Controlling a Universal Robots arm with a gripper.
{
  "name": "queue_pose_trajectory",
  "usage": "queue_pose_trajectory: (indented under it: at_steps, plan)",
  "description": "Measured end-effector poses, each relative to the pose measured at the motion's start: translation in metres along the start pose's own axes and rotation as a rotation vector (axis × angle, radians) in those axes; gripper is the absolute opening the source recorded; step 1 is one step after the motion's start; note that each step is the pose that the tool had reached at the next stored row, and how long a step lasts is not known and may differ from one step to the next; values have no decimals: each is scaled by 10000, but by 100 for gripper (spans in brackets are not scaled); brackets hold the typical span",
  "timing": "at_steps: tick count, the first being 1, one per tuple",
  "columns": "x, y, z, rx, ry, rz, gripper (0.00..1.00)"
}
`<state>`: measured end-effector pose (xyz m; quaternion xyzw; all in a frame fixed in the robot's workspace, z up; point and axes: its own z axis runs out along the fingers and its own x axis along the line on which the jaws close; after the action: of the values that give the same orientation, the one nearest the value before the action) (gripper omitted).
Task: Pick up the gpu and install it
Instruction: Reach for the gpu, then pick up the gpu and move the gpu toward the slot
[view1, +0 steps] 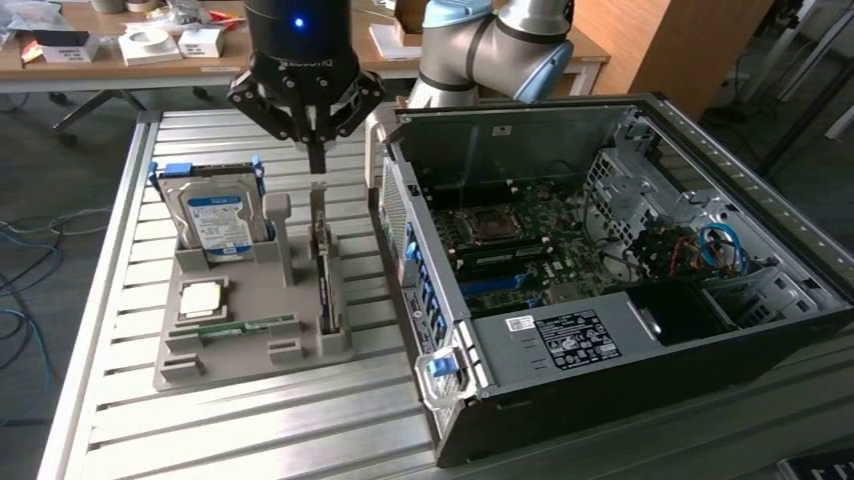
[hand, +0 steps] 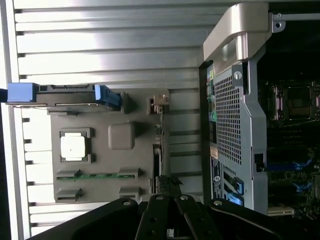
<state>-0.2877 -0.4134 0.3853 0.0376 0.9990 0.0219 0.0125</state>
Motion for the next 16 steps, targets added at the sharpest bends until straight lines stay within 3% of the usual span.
queue_pose_trajectory:
  at_steps: [5, 16]
  plan:
    - [7, -68, -1, -1, -1, 9, 11]
    - [8, -71, -1, 1, -1, 10, 11]
